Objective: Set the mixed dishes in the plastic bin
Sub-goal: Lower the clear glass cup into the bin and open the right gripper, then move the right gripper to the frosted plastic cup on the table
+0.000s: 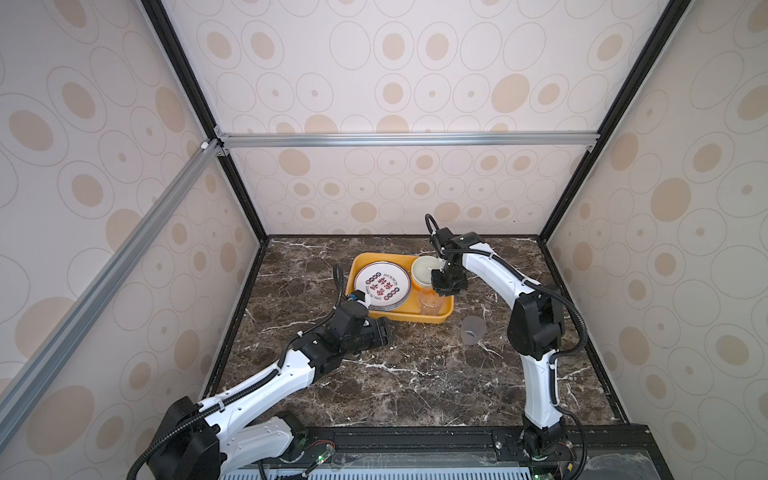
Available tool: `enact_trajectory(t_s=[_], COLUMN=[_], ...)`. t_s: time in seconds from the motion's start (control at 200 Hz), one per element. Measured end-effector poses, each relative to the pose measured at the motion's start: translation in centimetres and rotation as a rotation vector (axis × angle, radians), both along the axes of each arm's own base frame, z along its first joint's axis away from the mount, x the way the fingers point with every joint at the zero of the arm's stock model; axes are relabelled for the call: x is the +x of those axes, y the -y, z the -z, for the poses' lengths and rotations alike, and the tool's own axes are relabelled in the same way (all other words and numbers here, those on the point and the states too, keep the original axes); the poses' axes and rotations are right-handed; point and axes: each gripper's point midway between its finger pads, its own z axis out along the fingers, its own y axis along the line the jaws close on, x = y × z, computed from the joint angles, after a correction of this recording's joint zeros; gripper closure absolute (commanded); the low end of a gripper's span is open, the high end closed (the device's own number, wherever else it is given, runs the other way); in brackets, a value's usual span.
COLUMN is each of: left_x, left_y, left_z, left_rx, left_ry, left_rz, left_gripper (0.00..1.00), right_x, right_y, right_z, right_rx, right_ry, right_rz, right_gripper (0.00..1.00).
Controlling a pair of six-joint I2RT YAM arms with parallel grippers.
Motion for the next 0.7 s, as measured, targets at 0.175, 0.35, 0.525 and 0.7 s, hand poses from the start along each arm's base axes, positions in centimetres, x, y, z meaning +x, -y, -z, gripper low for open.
enact_trajectory(t_s=[0.175,0.35,0.525,0.7], left_x=[0.0,-0.1,-0.4,-0.9], left_y=[-0.1,-0.2,-0.2,0.7], left_z=[-0.1,-0.1,0.1,0.3], left_rx=[0.000,0.003,0.014,0.033], left_ry=[0.002,0.002,-0.003,-0.007], left_rz=[-0.002,-0.004,0.011,0.073], left_gripper=[0.31,0.31,0.31,0.31], right_x=[-0.7,-1.8,-3.4,-5.5], right_y=[0.4,0.9,1.6,2.7], right_z=[-1.2,-3.7,-5.2,-5.7], right_rx=[0.009,0.036,0.056,0.061], right_ry=[0.022,0.074,0.110,0.122], right_rz=[0.000,0.003,0.008,0.023], right_gripper=[0.74,0.71,0.68,0.65])
